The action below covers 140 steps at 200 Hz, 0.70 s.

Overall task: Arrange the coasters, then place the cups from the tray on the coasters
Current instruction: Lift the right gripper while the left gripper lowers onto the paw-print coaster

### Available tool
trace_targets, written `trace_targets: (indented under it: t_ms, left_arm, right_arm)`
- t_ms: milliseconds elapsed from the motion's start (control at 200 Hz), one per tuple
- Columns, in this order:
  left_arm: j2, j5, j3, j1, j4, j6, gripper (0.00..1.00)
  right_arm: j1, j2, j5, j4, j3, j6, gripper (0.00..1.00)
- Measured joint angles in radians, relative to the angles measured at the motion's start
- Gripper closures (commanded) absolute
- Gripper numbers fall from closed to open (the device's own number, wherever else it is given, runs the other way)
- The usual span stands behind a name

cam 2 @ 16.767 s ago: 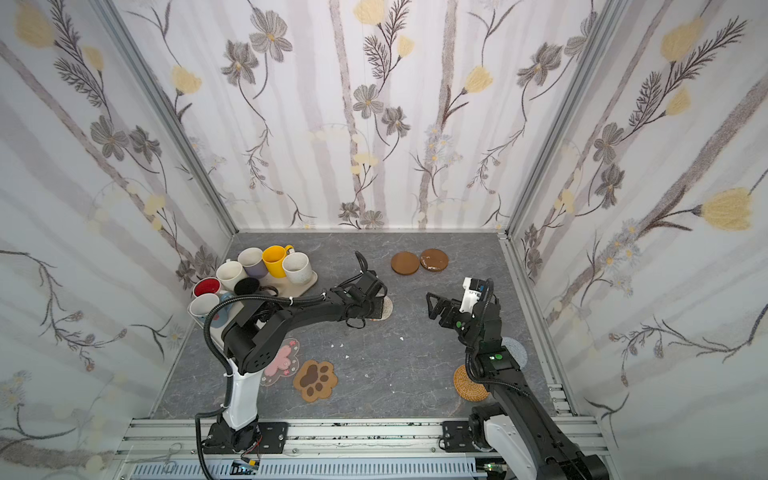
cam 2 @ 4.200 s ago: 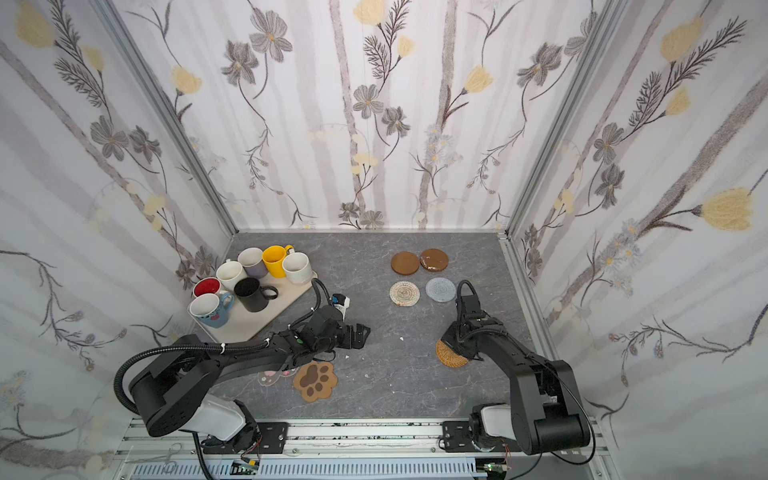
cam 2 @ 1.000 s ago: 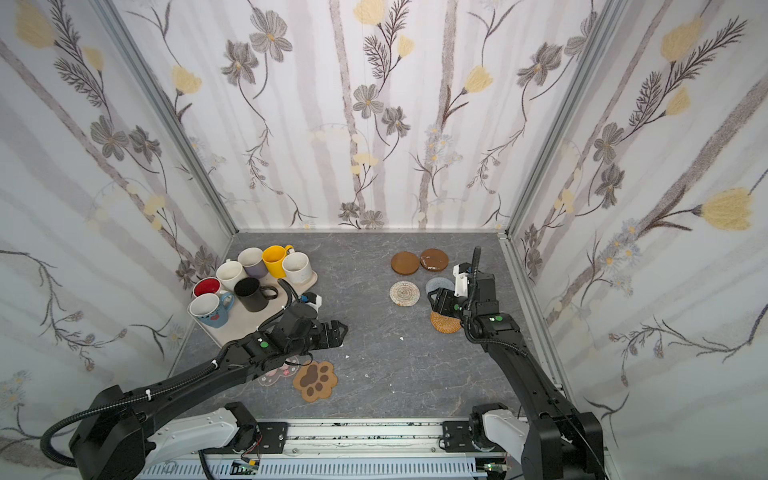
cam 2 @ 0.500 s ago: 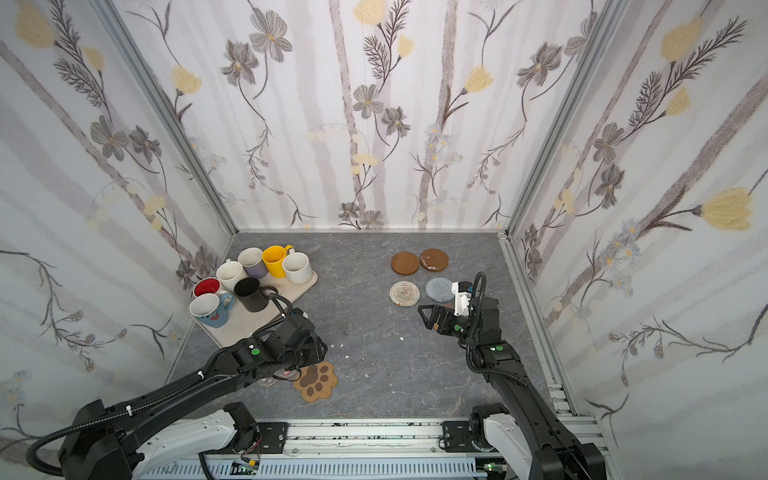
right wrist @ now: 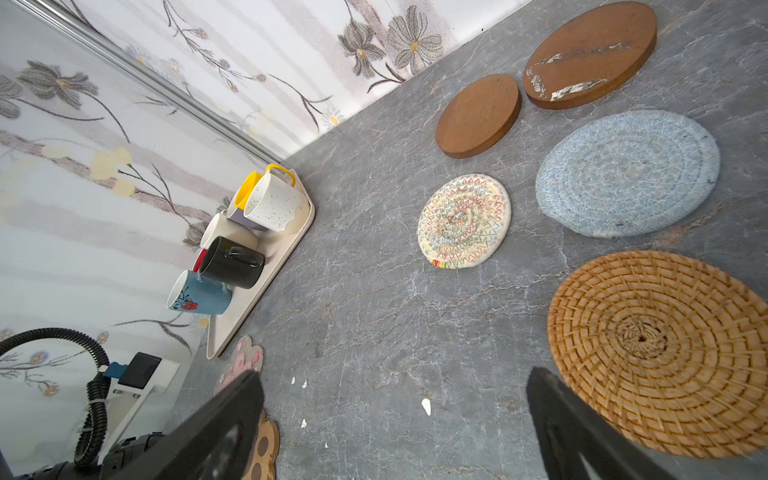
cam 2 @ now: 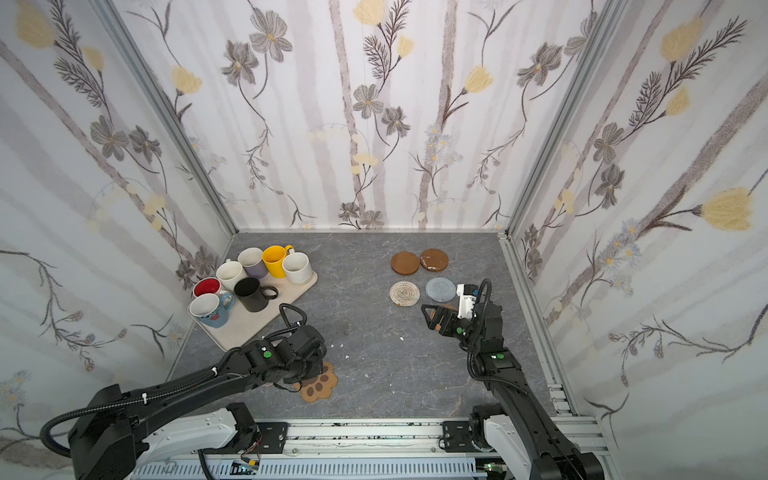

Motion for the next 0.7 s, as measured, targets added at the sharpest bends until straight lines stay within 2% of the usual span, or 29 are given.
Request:
trace_targets:
  t_ms: [699]
  left_arm:
    - [0.030, -0.028, -0.036, -0.052, -0.062, -0.007, 1.00]
  right_arm:
    - [-0.016, 0.010, 0.011, 0.030, -0.011, 0.008, 0.00]
